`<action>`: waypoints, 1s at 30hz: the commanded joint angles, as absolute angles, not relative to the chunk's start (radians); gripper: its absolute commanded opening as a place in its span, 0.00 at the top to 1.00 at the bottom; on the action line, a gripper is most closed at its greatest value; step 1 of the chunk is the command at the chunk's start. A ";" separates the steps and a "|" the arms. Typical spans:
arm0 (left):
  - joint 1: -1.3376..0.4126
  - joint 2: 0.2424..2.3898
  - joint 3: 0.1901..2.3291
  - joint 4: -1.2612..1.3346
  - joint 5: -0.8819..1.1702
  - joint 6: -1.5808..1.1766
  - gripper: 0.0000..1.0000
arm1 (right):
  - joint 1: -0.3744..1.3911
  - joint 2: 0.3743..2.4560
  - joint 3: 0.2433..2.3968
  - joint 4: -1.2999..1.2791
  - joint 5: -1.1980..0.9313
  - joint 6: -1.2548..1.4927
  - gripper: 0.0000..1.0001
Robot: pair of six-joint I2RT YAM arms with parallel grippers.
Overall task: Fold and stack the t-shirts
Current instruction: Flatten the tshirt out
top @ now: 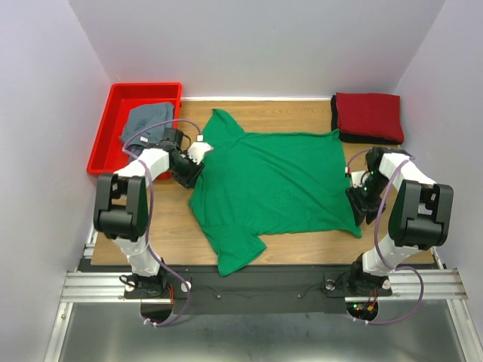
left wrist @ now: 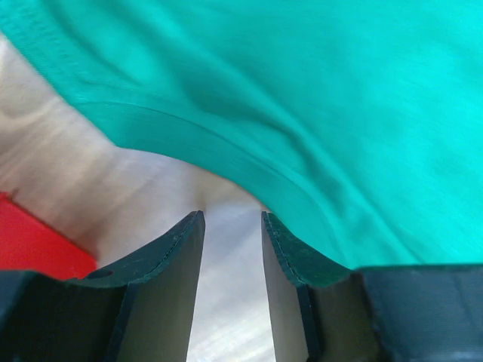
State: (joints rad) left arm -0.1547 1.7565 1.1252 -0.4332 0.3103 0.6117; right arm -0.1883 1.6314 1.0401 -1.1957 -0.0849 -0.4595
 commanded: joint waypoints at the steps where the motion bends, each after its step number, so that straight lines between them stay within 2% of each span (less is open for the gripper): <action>1: -0.146 1.567 1.132 -0.555 0.503 0.769 0.52 | -0.187 1.606 1.161 -1.180 -0.083 -0.482 0.50; 4: -0.167 1.453 1.141 -0.681 0.606 0.923 0.52 | -0.187 1.614 1.264 -1.178 -0.112 -0.497 0.50; 8: -0.322 1.344 1.083 -0.813 0.546 1.048 0.56 | -0.186 1.678 1.333 -1.169 -0.178 -0.494 0.50; 10: -0.446 1.319 1.036 -0.805 0.513 1.049 0.57 | -0.184 1.707 1.347 -1.155 -0.195 -0.485 0.51; 15: -0.629 1.302 0.905 -0.688 0.400 0.953 0.58 | -0.166 1.756 1.342 -1.102 -0.249 -0.462 0.53; 25: -0.709 1.374 0.746 -0.652 0.249 0.940 0.60 | -0.124 1.773 1.149 -0.994 -0.193 -0.482 0.55; 30: -0.709 1.325 0.680 -0.669 0.155 0.939 0.61 | -0.123 1.796 1.094 -0.940 -0.134 -0.495 0.55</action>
State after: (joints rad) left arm -0.7052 1.3674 0.7177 -0.6449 0.2462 0.9405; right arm -0.1246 1.7859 1.1133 -1.0187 -0.1902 -0.4759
